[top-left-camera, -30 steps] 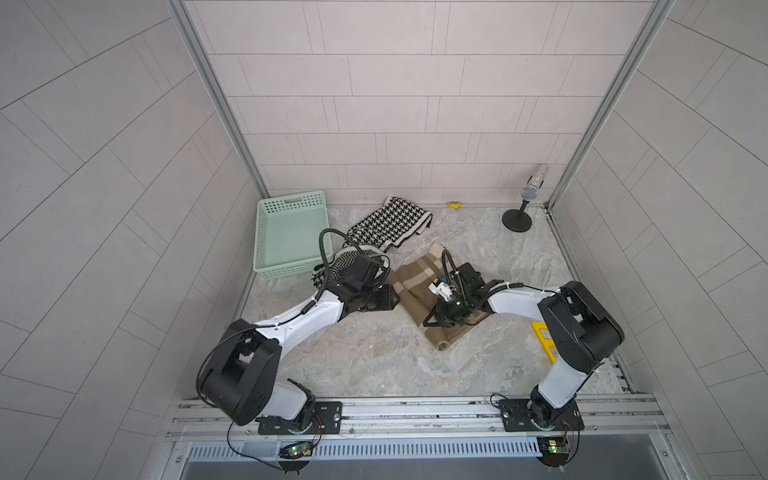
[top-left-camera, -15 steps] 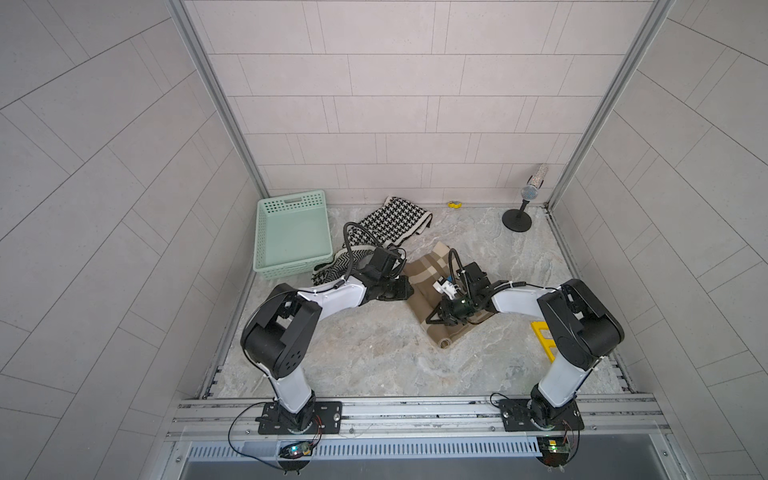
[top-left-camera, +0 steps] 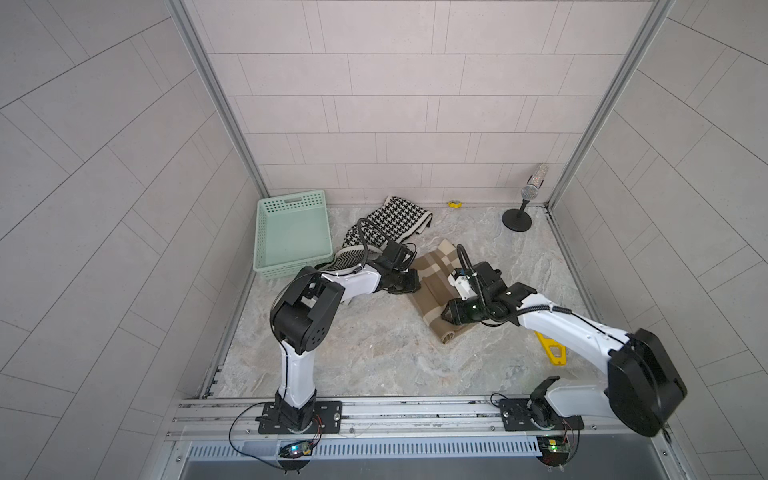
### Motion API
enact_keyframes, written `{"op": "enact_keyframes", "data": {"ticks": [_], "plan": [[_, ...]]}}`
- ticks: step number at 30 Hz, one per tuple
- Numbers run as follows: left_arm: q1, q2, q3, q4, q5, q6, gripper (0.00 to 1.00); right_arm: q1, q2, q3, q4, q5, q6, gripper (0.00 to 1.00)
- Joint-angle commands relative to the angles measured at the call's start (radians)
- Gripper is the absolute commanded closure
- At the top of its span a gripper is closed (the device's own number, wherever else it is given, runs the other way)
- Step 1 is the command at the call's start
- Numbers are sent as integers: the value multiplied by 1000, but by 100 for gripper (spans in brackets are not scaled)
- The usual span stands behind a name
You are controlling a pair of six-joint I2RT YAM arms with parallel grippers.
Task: Roll up the scarf and place it into the basket
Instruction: Roll the scarf at the center of the board.
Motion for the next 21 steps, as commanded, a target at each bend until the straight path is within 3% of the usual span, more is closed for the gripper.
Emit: {"op": "enact_keyframes", "data": {"ticks": [1, 4, 6, 7, 8, 14, 19, 21], "plan": [[1, 29, 21, -73, 12, -5, 84, 165, -31, 57, -192, 457, -69, 45], [1, 36, 30, -85, 23, -6, 84, 320, 25, 128, -261, 658, -76, 37], [2, 37, 31, -85, 25, -7, 84, 381, 79, 169, -281, 726, -70, 34], [2, 36, 31, -85, 26, -8, 84, 400, 111, 186, -280, 736, -77, 11], [2, 36, 31, -85, 29, -9, 84, 413, 138, 199, -277, 746, -83, 0], [2, 41, 30, -81, 39, -15, 84, 481, 296, 266, -249, 825, -148, 4], [2, 50, 31, -78, 44, -18, 84, 539, 443, 335, -262, 902, -183, 19], [1, 55, 34, -73, 49, -20, 84, 541, 497, 341, -251, 906, -188, 20]]}}
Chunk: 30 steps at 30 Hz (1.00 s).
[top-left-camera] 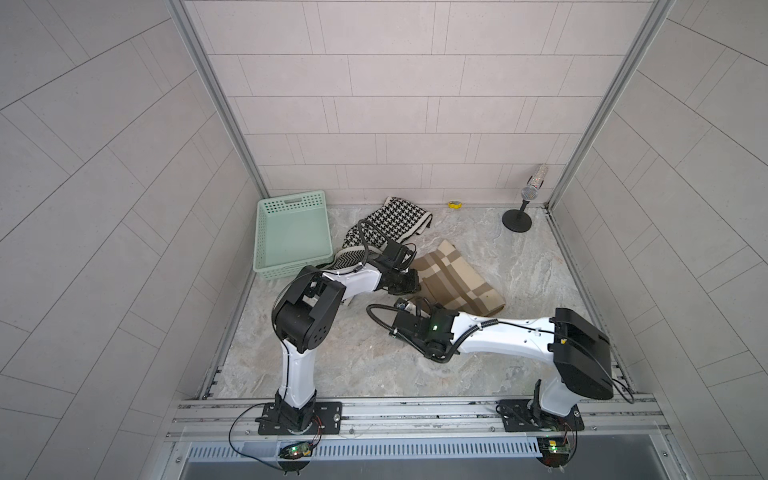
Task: Roll up the scarf and place it into the basket
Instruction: Roll the scarf at the center of the board.
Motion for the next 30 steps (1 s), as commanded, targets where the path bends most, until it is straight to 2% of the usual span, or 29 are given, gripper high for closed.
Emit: {"op": "enact_keyframes", "data": {"ticks": [1, 5, 10, 13, 15, 16, 19, 20, 24, 26, 30], "plan": [[0, 36, 10, -43, 13, -8, 84, 7, 64, 13, -19, 76, -22, 20], [-1, 37, 6, -41, 19, -9, 84, -18, 108, -13, 17, 80, -19, 20], [0, 34, 7, -42, 23, -7, 84, -56, 150, -68, 80, 19, -23, 20], [0, 34, 8, -42, 27, -10, 83, -76, 182, -98, 110, -31, -16, 26], [3, 26, 8, -43, 27, -12, 80, -86, 204, -110, 121, -51, -3, 37], [6, 19, 7, -45, 25, -13, 75, -91, 211, -114, 123, -58, 3, 43], [25, -29, -5, -52, 12, -19, 60, -101, 221, -124, 124, -75, 23, 74], [34, -56, -11, -57, 0, -22, 55, -102, 217, -126, 125, -89, 27, 78], [86, -183, -50, -93, -73, -26, 35, -105, 152, -135, 127, -175, 63, 86], [106, -254, -75, -120, -124, -23, 29, -111, 94, -143, 143, -263, 87, 88], [125, -389, -124, -178, -228, -5, 27, -162, -33, -191, 241, -505, 152, 93]]}}
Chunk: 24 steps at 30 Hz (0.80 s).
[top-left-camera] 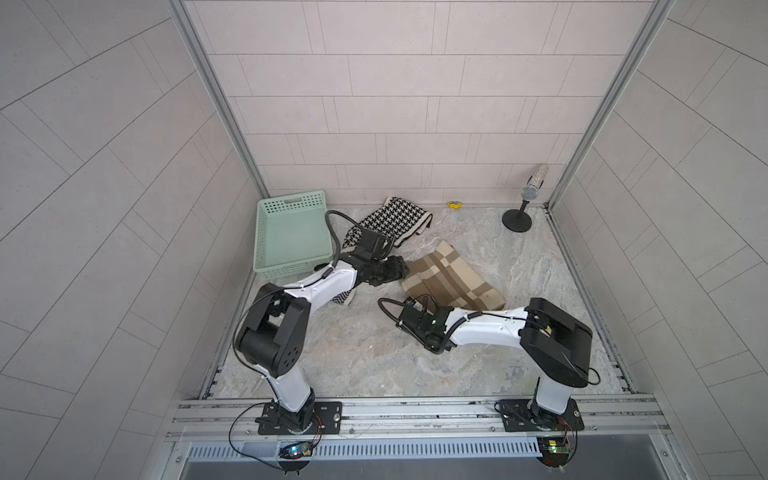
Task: Roll up the scarf and place it into the basket
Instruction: Roll the scarf at the center of the board.
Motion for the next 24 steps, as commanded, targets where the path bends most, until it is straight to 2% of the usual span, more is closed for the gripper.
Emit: {"op": "enact_keyframes", "data": {"ticks": [1, 7, 14, 19, 24], "plan": [[0, -105, -44, -87, -118, 32, 27, -48, -82, -60, 83, -372, 100, 94], [-11, -198, -118, -93, -103, 68, 30, -254, -189, -213, 324, -754, 233, 95], [-53, -158, -140, -33, -39, 89, 36, -501, -226, -370, 603, -1100, 384, 92], [-104, -62, -71, -9, -29, 96, 40, -612, -194, -447, 771, -1243, 485, 90], [-137, 64, 14, 30, -33, 56, 25, -672, -149, -487, 892, -1313, 545, 88]]}}
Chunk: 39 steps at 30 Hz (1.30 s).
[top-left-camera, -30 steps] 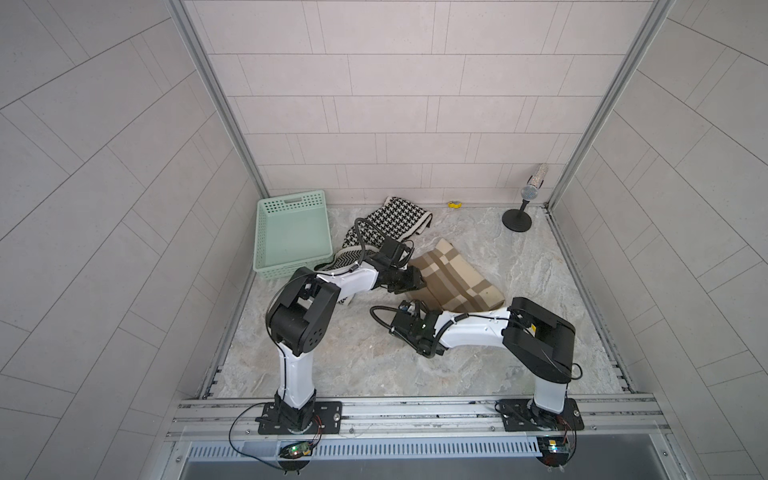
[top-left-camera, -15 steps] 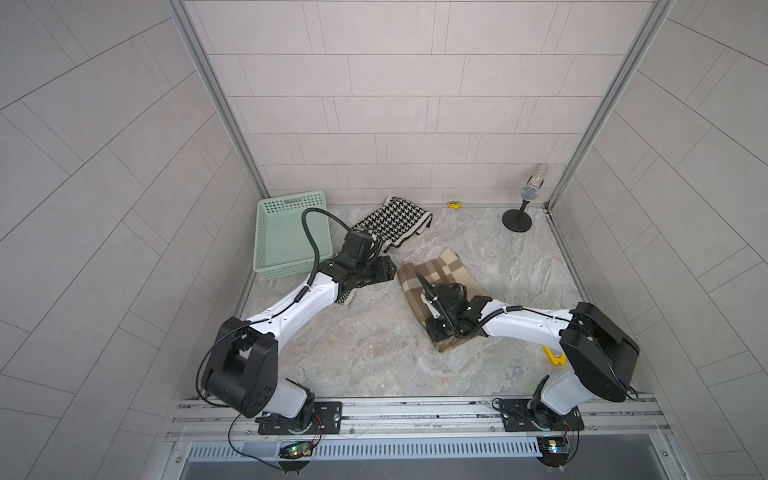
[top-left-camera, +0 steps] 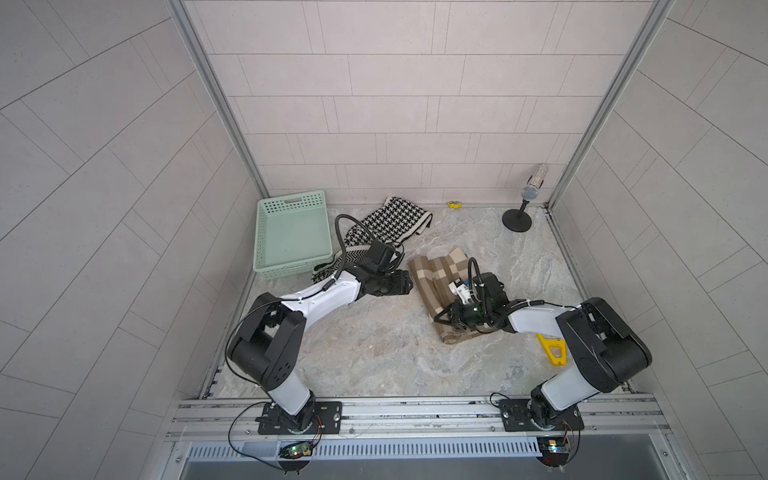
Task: Roll up the scarf and place it into the basket
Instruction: Roll the scarf at the center of the board.
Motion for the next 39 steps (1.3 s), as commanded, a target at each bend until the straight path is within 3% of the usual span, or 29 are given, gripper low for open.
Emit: {"op": "enact_keyframes", "data": {"ticks": [1, 11, 15, 18, 20, 21, 27, 29, 32, 36, 39], "plan": [[-12, 71, 64, 50, 7, -33, 21, -30, 28, -31, 129, -81, 85, 88], [-13, 301, 244, 84, 7, -118, 12, -42, 32, -38, 65, -61, 14, 86], [-14, 385, 321, 23, -40, -108, 18, -42, 29, -40, 33, -48, -15, 85], [-14, 432, 349, 15, -43, -119, 45, -31, 25, -32, 4, -35, -40, 84], [-13, 431, 343, 5, -57, -124, 75, -7, 28, -25, -25, -21, -59, 83], [-11, 419, 333, 1, -72, -123, 82, 7, 28, -26, -24, -20, -58, 83], [8, 259, 222, -92, -190, -95, 98, 130, -22, -14, -68, 28, -41, 78], [12, 196, 190, -177, -254, -77, 100, 198, -76, 31, -215, 105, -98, 72], [15, 128, 163, -309, -353, -52, 100, 313, -166, 144, -532, 368, -239, 58], [25, 97, 126, -377, -413, -52, 100, 381, -275, 189, -649, 561, -282, 44], [29, 108, 132, -406, -424, -58, 100, 455, -365, 231, -743, 785, -335, 35]]}}
